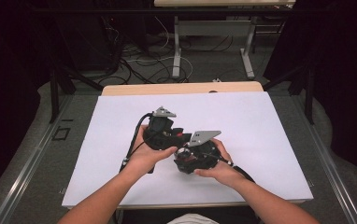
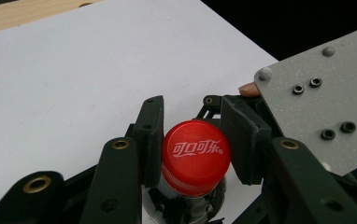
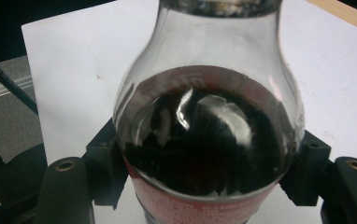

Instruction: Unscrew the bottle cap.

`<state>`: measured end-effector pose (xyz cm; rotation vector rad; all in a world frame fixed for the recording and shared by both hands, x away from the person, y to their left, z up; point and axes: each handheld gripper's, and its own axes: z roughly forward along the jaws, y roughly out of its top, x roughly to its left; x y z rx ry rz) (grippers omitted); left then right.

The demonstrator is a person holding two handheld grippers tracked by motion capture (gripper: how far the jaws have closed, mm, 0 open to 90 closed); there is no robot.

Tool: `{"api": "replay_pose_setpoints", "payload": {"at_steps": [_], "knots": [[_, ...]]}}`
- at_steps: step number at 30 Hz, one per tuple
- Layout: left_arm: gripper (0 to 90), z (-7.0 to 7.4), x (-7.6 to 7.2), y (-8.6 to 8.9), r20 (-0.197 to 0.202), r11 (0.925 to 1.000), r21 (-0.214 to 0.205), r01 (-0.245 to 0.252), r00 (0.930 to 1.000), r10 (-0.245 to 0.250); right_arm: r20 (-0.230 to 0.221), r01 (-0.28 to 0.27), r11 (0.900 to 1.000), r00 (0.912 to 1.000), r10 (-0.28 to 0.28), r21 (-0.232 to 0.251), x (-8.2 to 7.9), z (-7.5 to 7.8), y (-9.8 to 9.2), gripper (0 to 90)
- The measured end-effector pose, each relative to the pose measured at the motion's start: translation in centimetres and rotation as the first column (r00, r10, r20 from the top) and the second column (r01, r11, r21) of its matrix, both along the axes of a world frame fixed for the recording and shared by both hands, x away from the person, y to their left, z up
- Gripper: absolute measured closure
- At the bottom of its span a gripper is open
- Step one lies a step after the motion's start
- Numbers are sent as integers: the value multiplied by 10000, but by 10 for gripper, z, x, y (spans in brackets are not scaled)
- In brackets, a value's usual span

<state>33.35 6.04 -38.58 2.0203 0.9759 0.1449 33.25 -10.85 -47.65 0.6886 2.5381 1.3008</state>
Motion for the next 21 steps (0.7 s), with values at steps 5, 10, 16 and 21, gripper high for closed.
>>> {"api": "replay_pose_setpoints", "payload": {"at_steps": [5,10,16,21], "knots": [[603,0,3,1,-187,9998,-90,204,9996,-206,-25,20,10000,10000,-20,-30,0,1,-1,300],[469,0,7,6,-74,9953,-229,940,9955,-942,-66,-18,9999,10000,19,135,0,1,-1,300],[390,4,8,19,612,9835,-466,1748,9832,-1718,-25,-50,9999,10000,51,103,0,2,-3,299],[360,7,9,29,1105,9631,-12,2692,9572,-2674,-4,-161,9996,9999,162,232,-1,1,-3,299]]}}
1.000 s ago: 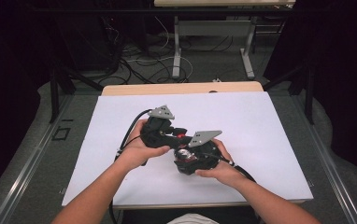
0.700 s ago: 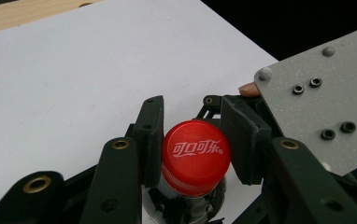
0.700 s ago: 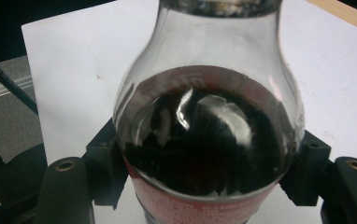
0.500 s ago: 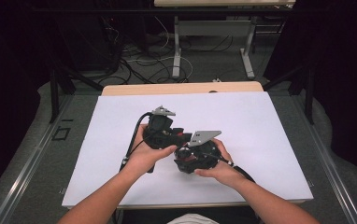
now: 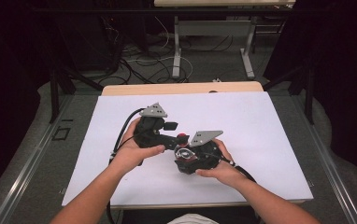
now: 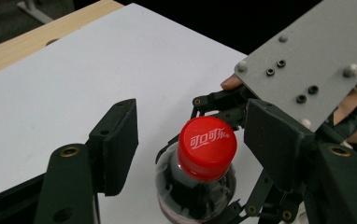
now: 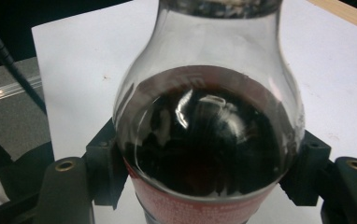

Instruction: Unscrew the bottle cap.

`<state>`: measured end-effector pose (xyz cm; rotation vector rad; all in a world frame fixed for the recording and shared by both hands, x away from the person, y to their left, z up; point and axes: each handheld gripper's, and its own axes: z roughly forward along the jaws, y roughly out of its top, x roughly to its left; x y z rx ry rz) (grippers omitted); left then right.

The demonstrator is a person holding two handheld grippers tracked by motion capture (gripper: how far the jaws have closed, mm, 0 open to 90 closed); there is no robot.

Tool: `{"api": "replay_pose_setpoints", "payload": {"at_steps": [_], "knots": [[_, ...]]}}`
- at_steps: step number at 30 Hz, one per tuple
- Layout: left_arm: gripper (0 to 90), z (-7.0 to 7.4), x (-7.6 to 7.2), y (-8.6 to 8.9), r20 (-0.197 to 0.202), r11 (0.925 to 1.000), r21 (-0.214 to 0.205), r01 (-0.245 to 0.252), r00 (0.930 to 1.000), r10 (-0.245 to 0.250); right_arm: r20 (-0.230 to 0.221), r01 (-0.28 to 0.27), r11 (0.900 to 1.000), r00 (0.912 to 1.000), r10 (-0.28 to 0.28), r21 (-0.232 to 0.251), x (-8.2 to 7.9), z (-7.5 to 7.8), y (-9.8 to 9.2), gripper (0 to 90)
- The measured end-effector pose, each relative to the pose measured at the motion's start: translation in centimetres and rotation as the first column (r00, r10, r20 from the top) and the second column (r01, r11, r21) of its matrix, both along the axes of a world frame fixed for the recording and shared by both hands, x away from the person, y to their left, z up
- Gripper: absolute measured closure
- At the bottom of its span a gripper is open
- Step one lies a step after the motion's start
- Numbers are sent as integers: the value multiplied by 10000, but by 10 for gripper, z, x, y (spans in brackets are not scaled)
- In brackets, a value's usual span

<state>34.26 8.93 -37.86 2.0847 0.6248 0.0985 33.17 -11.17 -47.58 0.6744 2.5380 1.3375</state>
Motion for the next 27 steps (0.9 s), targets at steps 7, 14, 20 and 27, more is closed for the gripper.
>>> {"api": "replay_pose_setpoints", "payload": {"at_steps": [7,14,20,27], "knots": [[423,-3,0,-1,107,9937,529,985,9950,-992,-25,-234,9997,9997,234,-18,-1,1,1,299],[476,-12,8,-3,-286,9956,-20,941,9951,-941,30,-284,9996,9996,284,-31,-3,1,3,299],[557,-13,9,-9,-458,9928,171,1182,9920,-1173,52,-334,9994,9994,334,-83,-3,0,4,299],[607,-12,4,-18,-421,9985,379,401,9984,-385,87,-233,9997,9997,234,-96,-2,0,4,299]]}}
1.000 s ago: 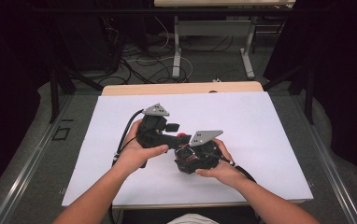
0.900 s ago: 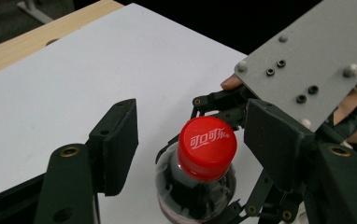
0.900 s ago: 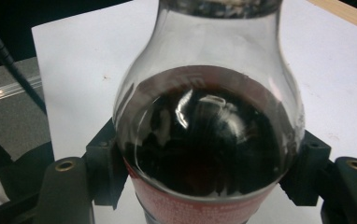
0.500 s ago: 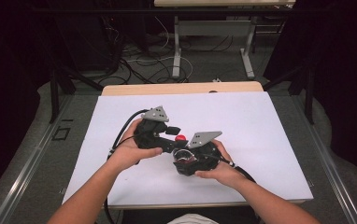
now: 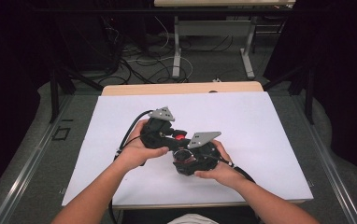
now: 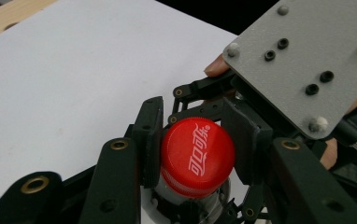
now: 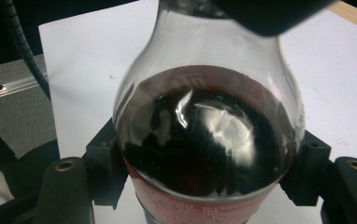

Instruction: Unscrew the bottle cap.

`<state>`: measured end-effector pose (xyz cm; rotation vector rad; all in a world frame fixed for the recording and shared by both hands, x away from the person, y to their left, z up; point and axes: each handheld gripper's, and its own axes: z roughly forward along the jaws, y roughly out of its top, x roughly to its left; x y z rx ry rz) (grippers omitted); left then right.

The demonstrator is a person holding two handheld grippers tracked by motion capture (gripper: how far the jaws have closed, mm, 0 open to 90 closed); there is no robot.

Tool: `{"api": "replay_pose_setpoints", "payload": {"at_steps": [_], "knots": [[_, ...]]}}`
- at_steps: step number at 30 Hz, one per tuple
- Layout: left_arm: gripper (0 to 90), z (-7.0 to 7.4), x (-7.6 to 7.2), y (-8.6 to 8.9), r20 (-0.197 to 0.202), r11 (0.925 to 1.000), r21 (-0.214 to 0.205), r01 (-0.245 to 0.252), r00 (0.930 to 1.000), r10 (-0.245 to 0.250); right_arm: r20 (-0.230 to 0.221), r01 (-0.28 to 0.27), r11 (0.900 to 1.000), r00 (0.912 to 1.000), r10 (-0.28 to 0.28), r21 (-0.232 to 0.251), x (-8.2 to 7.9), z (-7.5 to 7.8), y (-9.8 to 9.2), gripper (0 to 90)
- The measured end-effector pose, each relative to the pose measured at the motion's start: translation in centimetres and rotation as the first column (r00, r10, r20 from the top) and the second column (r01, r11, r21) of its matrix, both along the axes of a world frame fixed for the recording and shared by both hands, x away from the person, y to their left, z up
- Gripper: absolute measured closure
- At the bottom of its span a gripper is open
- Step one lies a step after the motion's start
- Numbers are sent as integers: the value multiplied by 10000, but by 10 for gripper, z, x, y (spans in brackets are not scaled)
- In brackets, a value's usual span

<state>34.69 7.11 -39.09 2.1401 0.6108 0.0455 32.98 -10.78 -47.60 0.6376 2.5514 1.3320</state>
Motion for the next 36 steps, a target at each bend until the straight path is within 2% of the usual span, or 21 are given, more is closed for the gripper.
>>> {"api": "replay_pose_setpoints", "payload": {"at_steps": [4,6,7,10,12,15,20,26,31,33,34,35,36], "knots": [[609,1,-4,-5,-239,9946,-51,-1038,9943,1036,18,229,9997,9997,-229,69,0,0,0,300],[610,2,-5,-7,-632,9860,-64,-1663,9842,1656,20,338,9994,9994,-339,77,1,0,0,300],[610,2,-4,-7,-684,9840,-4,-1783,9817,1779,31,380,9993,9993,-380,54,1,0,0,300],[611,2,-3,-9,-1431,9647,-159,-2630,9555,2581,20,538,9985,9985,-538,-62,1,0,0,300],[612,4,-2,-9,-1627,9591,-140,-2826,9471,2767,85,620,9980,9980,-619,-108,2,-1,0,300],[613,6,-1,-9,-1826,9573,-228,-2882,9426,2795,-17,644,9978,9979,-644,-128,1,0,0,300],[612,10,2,-6,-1770,9593,-425,-2793,9470,2679,38,627,9980,9980,-626,-96,1,0,-1,300],[612,15,7,3,-1726,9525,-504,-3002,9420,2878,122,678,9977,9976,-678,-59,3,-2,-3,300],[613,16,14,13,-1829,9412,-651,-3315,9312,3153,137,714,9974,9974,-713,-34,5,-1,-4,300],[613,16,17,18,-1844,9414,-640,-3311,9310,3149,193,798,9968,9966,-799,54,5,-1,-5,300],[613,16,18,19,-1901,9352,-674,-3478,9246,3302,144,762,9971,9970,-763,65,6,-1,-5,300],[613,15,20,22,-1878,9372,-695,-3418,9272,3242,90,789,9969,9968,-789,7,6,-1,-6,300],[613,15,21,24,-1970,9315,-711,-3567,9205,3375,183,838,9964,9963,-839,99,7,-1,-6,300]]}}
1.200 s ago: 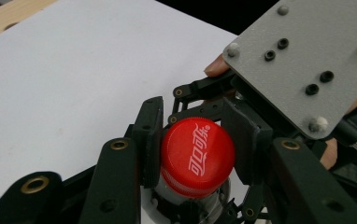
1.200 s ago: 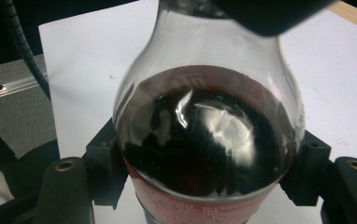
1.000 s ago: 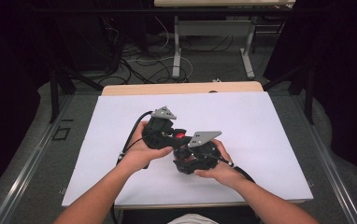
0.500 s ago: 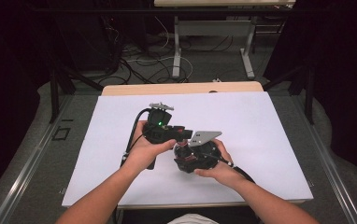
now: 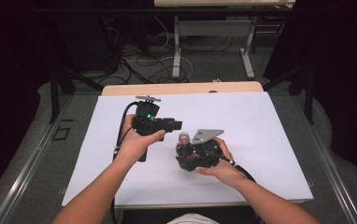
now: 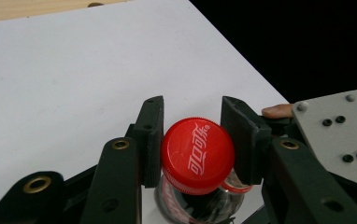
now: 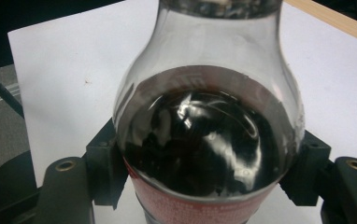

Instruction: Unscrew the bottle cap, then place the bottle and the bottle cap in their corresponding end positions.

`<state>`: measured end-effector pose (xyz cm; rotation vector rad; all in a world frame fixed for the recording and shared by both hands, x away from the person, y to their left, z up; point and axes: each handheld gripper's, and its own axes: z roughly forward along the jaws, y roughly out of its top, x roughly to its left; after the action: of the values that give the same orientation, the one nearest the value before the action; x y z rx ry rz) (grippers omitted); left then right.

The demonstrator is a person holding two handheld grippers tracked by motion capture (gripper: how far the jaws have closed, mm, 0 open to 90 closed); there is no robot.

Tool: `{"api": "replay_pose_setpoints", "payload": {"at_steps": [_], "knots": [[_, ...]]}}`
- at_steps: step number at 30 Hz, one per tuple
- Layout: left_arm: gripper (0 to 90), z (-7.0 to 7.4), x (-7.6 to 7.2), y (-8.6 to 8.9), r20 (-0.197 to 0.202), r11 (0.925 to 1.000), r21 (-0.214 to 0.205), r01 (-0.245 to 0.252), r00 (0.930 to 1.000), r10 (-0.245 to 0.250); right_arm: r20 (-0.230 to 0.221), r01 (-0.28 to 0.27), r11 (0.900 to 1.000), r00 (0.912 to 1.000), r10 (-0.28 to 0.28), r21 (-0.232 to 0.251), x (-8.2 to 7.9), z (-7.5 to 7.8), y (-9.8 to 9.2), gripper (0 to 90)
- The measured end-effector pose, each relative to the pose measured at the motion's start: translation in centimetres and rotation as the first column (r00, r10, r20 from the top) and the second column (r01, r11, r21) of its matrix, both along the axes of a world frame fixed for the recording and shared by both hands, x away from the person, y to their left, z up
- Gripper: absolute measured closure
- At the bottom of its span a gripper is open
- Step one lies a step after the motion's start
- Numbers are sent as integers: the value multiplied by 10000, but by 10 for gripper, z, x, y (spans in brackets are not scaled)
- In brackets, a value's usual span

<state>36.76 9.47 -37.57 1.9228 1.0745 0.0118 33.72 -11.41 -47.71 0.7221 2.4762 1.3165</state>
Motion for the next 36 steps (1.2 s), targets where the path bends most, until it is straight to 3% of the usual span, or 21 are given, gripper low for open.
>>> {"api": "replay_pose_setpoints", "payload": {"at_steps": [9,17,23,30,33,36], "knots": [[613,-11,8,19,207,9985,146,-527,9984,524,110,375,9992,9992,-377,141,6,2,-7,300],[613,-31,9,43,152,9920,5,-1262,9919,1262,80,707,9975,9975,-708,92,16,6,-16,300],[613,-41,7,60,203,9859,19,-1675,9857,1674,115,1137,9931,9934,-1141,289,24,6,-19,300],[612,-56,5,79,-70,9770,-172,-2124,9772,2123,178,1532,9872,9879,-1541,440,36,9,-22,300],[612,-63,4,85,-210,9722,-273,-2324,9725,2319,223,1827,9817,9826,-1842,540,43,10,-21,300],[612,-68,4,91,-240,9722,-125,-2338,9721,2335,185,2074,9767,9778,-2087,556,52,12,-20,300]]}}
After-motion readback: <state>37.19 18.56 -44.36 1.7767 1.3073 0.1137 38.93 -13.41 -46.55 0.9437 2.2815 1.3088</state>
